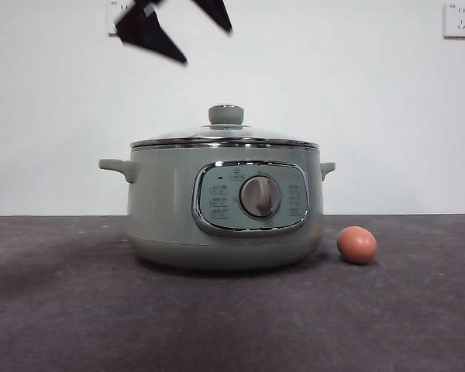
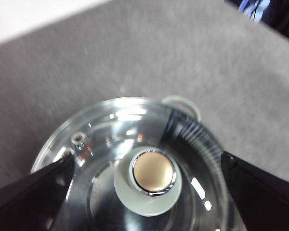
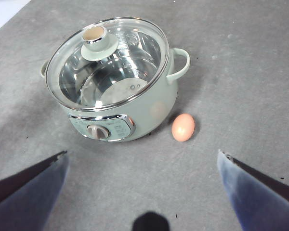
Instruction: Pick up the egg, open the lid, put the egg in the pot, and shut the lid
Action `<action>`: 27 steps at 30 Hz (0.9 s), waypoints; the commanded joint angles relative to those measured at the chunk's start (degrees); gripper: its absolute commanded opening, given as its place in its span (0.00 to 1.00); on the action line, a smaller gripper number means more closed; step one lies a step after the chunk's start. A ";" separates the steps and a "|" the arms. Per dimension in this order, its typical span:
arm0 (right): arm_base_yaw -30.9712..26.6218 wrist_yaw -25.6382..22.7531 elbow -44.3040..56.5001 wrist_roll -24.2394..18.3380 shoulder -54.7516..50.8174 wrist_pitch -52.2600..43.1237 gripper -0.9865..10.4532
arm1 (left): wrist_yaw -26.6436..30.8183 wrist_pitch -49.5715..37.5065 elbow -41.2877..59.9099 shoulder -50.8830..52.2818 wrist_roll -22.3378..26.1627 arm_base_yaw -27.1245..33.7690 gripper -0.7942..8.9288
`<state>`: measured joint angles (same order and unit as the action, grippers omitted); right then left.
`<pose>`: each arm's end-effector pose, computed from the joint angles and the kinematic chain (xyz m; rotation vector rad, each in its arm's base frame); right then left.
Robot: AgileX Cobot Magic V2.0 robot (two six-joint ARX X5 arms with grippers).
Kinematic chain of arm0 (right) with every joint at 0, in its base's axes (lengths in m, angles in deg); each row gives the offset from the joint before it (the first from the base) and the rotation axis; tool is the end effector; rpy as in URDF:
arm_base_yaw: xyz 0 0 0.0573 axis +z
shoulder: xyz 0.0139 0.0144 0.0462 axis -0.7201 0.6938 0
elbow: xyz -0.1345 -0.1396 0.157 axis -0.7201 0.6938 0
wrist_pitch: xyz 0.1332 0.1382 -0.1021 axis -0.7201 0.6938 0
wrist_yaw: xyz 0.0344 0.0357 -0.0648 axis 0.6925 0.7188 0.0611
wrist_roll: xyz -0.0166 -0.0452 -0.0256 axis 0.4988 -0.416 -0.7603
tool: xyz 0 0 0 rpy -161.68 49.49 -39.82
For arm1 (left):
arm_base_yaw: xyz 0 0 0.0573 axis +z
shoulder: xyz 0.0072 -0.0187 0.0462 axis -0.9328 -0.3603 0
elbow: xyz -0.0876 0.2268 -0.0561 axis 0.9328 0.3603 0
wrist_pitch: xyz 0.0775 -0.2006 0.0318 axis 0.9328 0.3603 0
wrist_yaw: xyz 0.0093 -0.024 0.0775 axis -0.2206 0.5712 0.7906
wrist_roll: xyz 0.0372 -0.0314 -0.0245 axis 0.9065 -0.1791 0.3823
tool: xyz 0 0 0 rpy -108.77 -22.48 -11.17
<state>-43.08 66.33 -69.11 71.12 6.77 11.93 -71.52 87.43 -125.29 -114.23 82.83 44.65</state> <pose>0.1012 0.0184 0.3491 0.0281 0.5971 0.5194 0.3136 -0.1525 0.3608 0.1078 0.6557 -0.7758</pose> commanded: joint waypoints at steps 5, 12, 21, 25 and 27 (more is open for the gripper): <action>0.02 0.24 -0.31 -0.07 0.98 -0.35 0.72 | 2.36 -0.33 -0.11 -5.55 2.45 -1.77 0.85; 0.02 0.22 -0.31 -0.07 2.71 -0.37 0.72 | 2.75 -0.15 -0.11 -9.46 2.49 -3.26 0.85; 0.02 0.22 -0.31 -0.09 4.11 -0.42 0.72 | 5.09 1.97 -0.11 -10.69 2.25 -3.85 0.52; 0.02 0.20 -0.31 -0.09 4.76 -0.35 0.72 | 5.14 2.19 -0.11 -10.64 2.27 -3.98 0.44; 0.02 0.20 -0.31 -0.09 5.01 -0.37 0.72 | 5.16 2.49 -0.11 -10.62 2.27 -3.96 0.35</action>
<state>-43.08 66.33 -69.11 71.12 11.78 11.89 -66.48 88.78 -125.64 -123.78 85.32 40.94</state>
